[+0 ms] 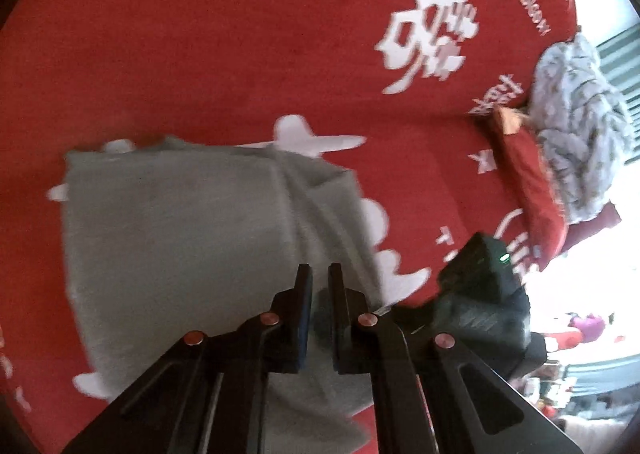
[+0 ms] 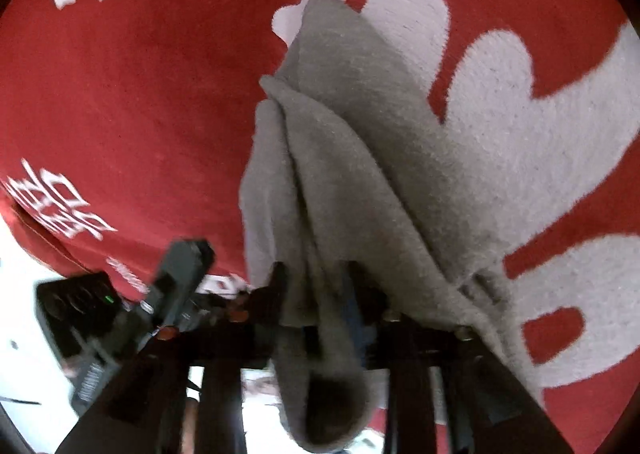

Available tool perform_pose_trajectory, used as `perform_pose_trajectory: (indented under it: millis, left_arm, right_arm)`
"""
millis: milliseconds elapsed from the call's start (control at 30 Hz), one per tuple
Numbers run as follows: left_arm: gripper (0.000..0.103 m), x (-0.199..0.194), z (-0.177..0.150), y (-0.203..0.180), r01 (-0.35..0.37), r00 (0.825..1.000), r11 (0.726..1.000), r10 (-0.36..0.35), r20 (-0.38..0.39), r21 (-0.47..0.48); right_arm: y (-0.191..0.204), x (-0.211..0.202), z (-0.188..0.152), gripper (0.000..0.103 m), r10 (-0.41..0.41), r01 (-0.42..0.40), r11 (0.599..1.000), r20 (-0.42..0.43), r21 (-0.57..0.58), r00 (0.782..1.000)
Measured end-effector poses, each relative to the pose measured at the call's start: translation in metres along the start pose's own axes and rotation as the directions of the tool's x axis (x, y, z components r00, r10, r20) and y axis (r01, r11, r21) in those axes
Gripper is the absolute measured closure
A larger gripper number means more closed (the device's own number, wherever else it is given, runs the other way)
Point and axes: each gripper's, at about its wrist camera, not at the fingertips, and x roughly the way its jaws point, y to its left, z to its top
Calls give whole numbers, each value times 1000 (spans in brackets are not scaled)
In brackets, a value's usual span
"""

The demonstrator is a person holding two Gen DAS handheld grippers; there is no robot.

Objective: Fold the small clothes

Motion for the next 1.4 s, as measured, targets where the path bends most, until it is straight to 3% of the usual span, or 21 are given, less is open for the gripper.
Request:
perform_pose_trajectory:
  millis: [33,67,100,133,267,433,700,1000,1233,1267,1300,1333,1400]
  left_arm:
    - [78,-4,-3,6,-34,999,999,34,-2,-2]
    - [34,-10,-6,16,-78,997,997,78,-3,-12]
    - [17,-16,-10,24,-114,993,993,114,13,-29]
    - [9,-24,-14,32,-144,988,989,146,49,-45]
    - [9,-40,-24,65,-232,970,967,238,45,-107]
    - [9,-39,-39,103,-282,959,943,283,-20,-178]
    - [9,-25,-57,130,-305,952,916,288,-104,-259]
    - [9,-19,-53,129,-308,951,907,294,-90,-289]
    - [9,-21,-56,140,-288,957,899,276,-84,-330]
    - [9,-22,-56,140,-298,954,895,288,-81,-331]
    - [9,-23,-56,141,-304,952,893,295,-79,-332]
    - [9,-24,-56,141,-303,953,893,295,-76,-332]
    - [9,-27,-54,142,-282,959,896,277,-63,-342]
  right_arm:
    - [0,-1,1,49,19,-19,1000,-2,10,1000]
    - [0,0,1,46,28,-28,1000,-4,14,1000]
    - [2,0,3,45,26,-26,1000,-11,12,1000]
    - [7,5,2,45,21,-20,1000,-17,7,1000]
    - [14,6,4,45,-18,17,999,-59,-28,998]
    - [29,40,6,45,-51,44,996,-100,-73,994]
    - [67,68,3,43,-195,152,960,-170,-233,966]
    - [96,94,6,43,-251,189,925,-158,-330,955]
    - [93,105,16,43,-276,203,913,-169,-355,946]
    - [94,107,16,53,-288,214,908,-166,-359,943]
    - [96,109,15,86,-310,233,897,-159,-375,937]
    - [98,109,14,88,-315,237,891,-151,-387,937]
    - [108,102,9,89,-255,182,894,-132,-409,958]
